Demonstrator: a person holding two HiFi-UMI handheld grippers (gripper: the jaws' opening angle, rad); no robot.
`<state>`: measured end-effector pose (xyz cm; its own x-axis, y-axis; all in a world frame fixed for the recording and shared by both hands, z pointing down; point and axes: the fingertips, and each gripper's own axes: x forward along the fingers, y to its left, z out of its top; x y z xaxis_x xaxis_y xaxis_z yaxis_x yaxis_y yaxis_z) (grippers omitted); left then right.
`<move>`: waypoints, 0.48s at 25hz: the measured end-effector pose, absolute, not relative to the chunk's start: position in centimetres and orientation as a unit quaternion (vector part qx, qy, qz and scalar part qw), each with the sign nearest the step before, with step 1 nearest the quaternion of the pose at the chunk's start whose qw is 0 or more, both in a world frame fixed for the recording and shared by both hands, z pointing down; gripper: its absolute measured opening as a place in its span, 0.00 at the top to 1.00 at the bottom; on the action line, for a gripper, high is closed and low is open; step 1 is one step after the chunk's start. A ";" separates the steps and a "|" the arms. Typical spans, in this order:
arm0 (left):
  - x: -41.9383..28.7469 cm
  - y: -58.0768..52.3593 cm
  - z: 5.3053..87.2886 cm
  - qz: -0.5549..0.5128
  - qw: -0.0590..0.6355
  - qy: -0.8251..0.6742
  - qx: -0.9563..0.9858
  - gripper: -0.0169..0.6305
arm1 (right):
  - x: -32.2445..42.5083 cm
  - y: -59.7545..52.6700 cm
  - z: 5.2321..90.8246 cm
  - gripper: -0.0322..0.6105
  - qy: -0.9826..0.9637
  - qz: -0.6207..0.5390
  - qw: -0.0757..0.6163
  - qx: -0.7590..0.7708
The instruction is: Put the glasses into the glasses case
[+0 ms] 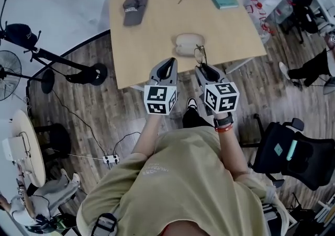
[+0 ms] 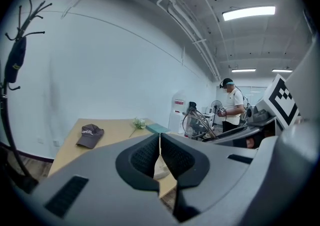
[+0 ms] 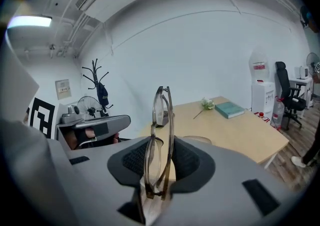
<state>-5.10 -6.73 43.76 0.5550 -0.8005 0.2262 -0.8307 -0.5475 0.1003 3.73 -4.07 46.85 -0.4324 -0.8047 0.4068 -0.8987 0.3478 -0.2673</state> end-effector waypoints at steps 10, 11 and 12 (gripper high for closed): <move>-1.5 -14.4 45.3 0.105 0.097 -0.492 0.859 0.93 | 7.1 -11.9 49.3 0.76 -0.837 0.248 0.128 0.470; -1.2 -15.2 45.4 0.107 0.097 -0.496 0.856 0.93 | 7.5 -12.7 49.4 0.76 -0.840 0.247 0.131 0.465; -0.9 -16.1 45.4 0.108 0.098 -0.499 0.854 0.93 | 7.8 -13.6 49.5 0.75 -0.843 0.247 0.135 0.459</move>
<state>-0.92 -16.06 45.42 0.4788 -0.8312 0.2826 -0.8736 -0.4831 0.0593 7.79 -13.62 49.51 -0.5427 -0.7066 0.4540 -0.8399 0.4567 -0.2933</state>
